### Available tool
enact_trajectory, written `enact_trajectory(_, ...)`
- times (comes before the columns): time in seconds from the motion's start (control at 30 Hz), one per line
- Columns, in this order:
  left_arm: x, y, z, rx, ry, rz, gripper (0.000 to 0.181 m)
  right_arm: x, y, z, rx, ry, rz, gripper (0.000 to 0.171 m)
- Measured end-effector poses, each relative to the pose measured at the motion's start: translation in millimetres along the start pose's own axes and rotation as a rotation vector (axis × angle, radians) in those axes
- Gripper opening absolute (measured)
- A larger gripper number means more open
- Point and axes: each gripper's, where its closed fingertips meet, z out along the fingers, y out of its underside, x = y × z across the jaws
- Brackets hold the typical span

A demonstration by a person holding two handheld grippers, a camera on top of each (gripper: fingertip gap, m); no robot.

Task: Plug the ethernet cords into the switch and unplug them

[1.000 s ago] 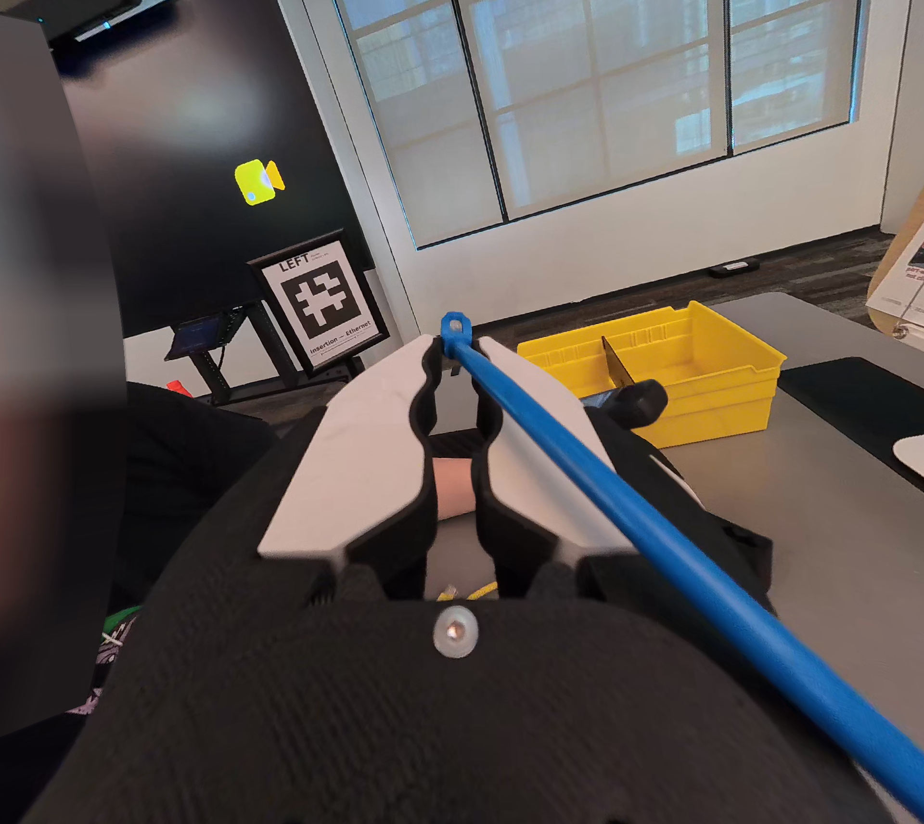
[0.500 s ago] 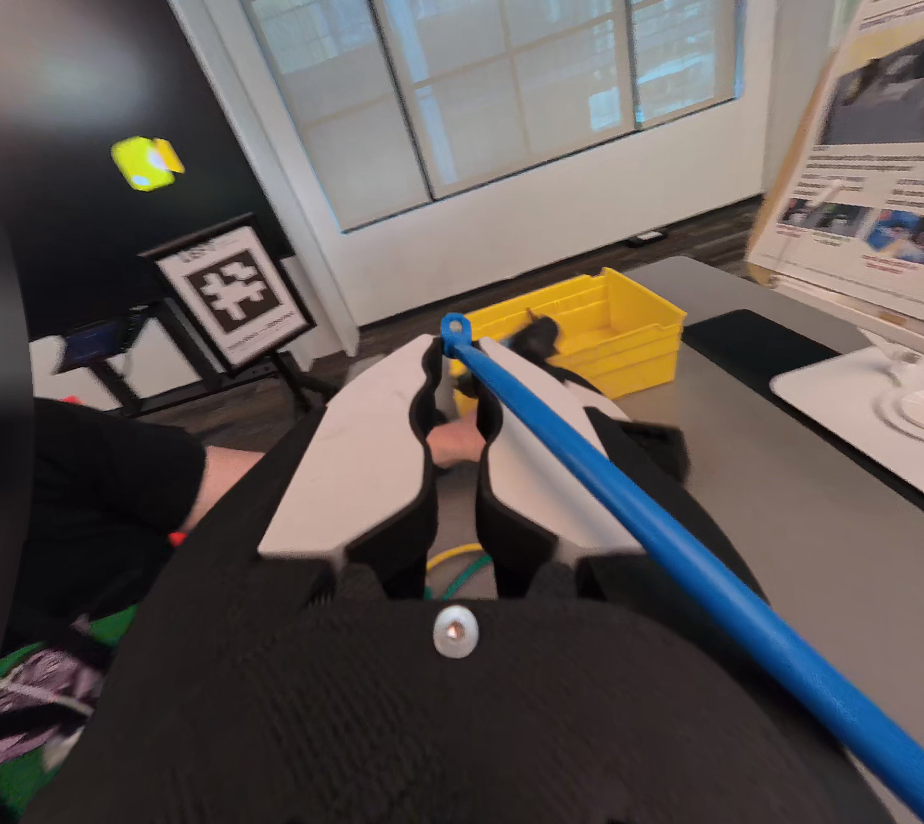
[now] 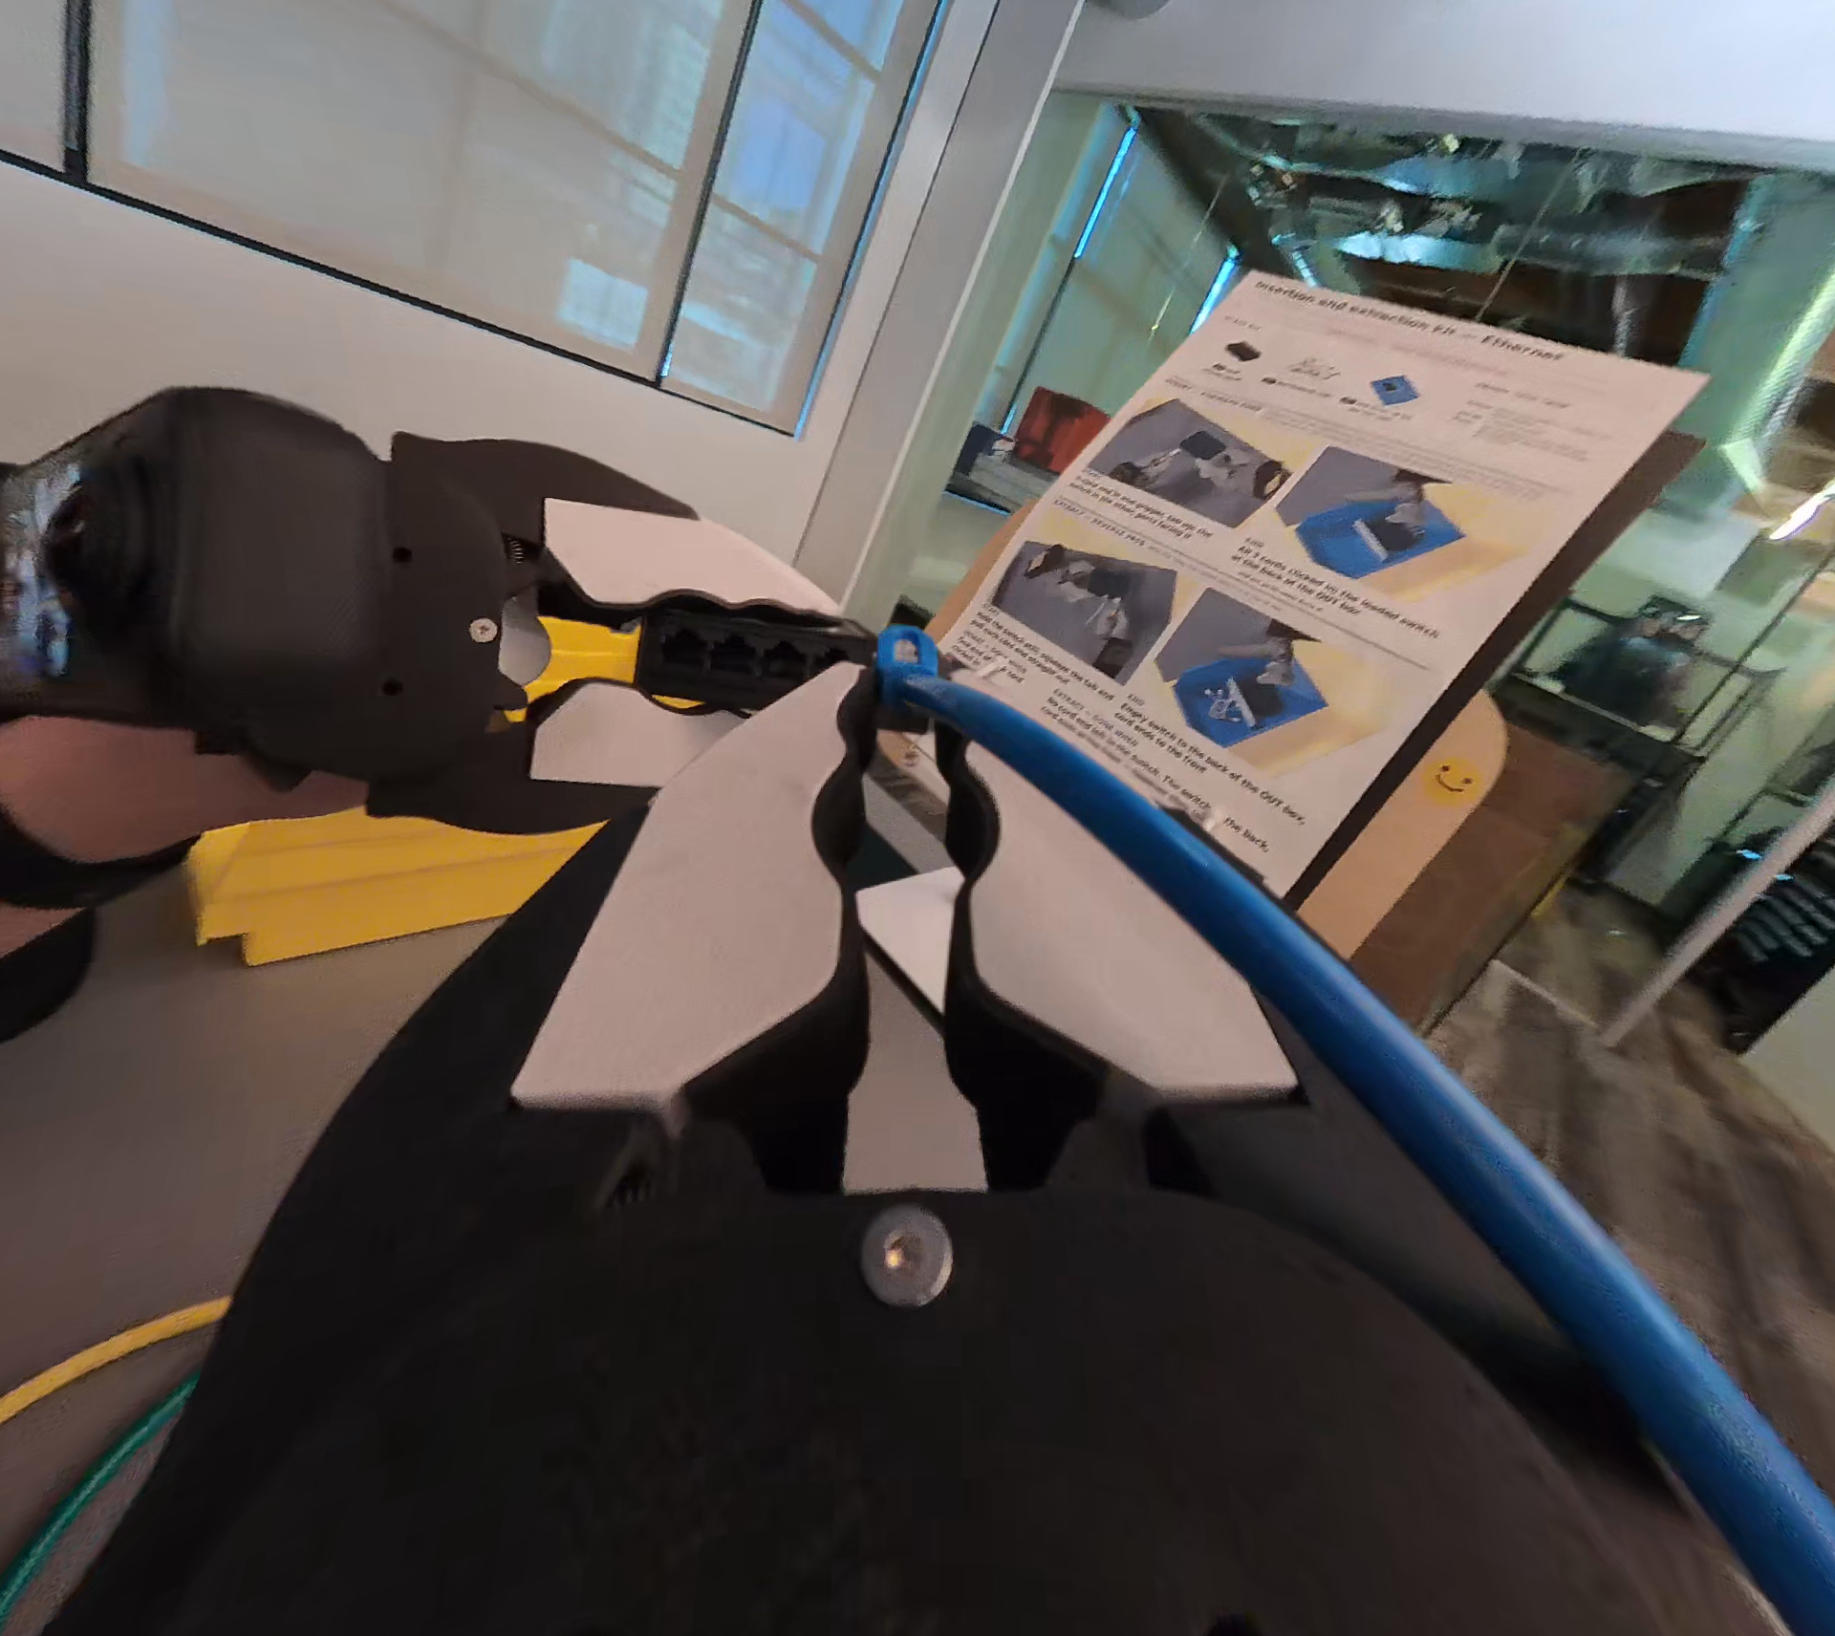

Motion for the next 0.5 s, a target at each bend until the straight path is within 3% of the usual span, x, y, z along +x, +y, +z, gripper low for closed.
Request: enact_trajectory(0.5, 0.1, -34.1, -20.5, 0.103, -0.085, 0.132, 0.031, -8.8, 9.2, 8.4, -0.009, 0.093, -0.101, 0.012)
